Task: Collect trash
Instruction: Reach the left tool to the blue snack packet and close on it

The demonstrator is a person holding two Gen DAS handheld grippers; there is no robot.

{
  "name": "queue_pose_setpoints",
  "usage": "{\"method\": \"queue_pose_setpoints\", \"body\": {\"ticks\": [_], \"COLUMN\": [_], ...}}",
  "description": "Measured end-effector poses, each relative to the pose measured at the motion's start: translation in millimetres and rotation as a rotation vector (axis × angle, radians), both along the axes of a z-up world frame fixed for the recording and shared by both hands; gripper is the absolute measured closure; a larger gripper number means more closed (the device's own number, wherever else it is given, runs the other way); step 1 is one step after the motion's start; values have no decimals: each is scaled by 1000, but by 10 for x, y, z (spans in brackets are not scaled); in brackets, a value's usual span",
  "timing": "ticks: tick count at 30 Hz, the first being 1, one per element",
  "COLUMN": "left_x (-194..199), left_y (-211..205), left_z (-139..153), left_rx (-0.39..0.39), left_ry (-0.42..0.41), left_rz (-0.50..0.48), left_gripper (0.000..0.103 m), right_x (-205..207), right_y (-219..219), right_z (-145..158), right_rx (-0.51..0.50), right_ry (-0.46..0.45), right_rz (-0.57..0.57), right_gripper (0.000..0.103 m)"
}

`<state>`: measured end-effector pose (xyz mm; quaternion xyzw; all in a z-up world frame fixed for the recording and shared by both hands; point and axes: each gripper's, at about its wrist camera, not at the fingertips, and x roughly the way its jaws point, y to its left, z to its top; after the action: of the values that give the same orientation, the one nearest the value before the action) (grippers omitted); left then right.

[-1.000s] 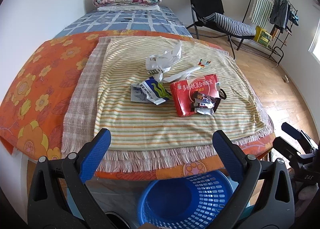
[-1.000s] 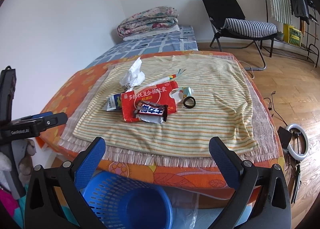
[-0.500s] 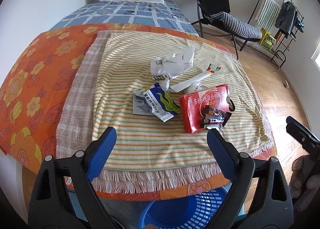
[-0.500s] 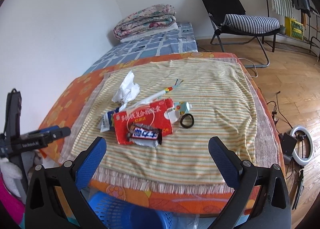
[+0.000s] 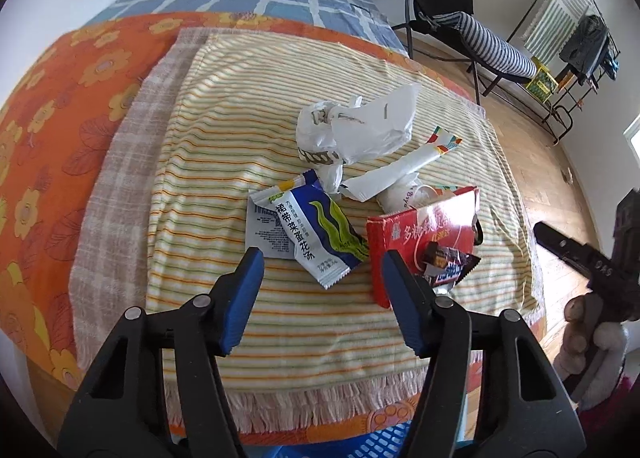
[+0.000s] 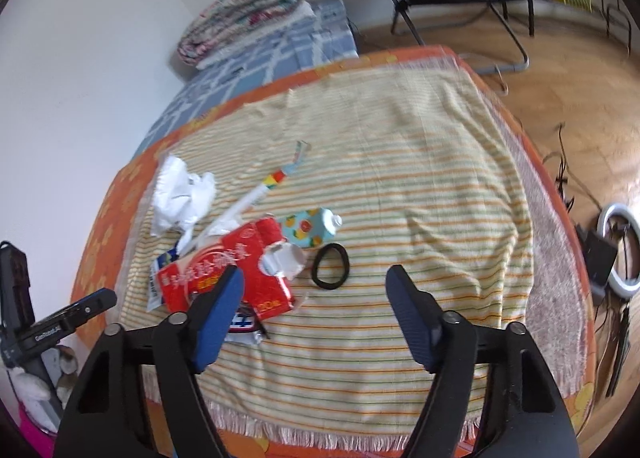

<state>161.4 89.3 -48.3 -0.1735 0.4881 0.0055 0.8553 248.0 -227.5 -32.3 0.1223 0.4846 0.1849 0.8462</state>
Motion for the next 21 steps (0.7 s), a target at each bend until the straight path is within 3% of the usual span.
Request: {"method": "queue_pose_setpoints", "body": {"ticks": [7, 18, 19, 21], "left_x": [303, 623, 646, 689], "left_y": [211, 200, 196, 192], "left_z": [-187, -473, -484, -518], "left_rx": [-149, -108, -104, -100], "left_ry": [49, 144, 150, 166], "left_rz": [83, 121, 124, 137], "left_gripper": [47, 47, 46, 33], "right_x": [223, 385, 403, 424], "right_y": [50, 149, 154, 158], "right_z": [-248, -389, -401, -419], "right_rx": [-15, -63, -66, -74], "right_ry": [94, 113, 115, 117], "right_rz": [-4, -5, -6, -7], "right_gripper": [46, 50, 50, 50]}}
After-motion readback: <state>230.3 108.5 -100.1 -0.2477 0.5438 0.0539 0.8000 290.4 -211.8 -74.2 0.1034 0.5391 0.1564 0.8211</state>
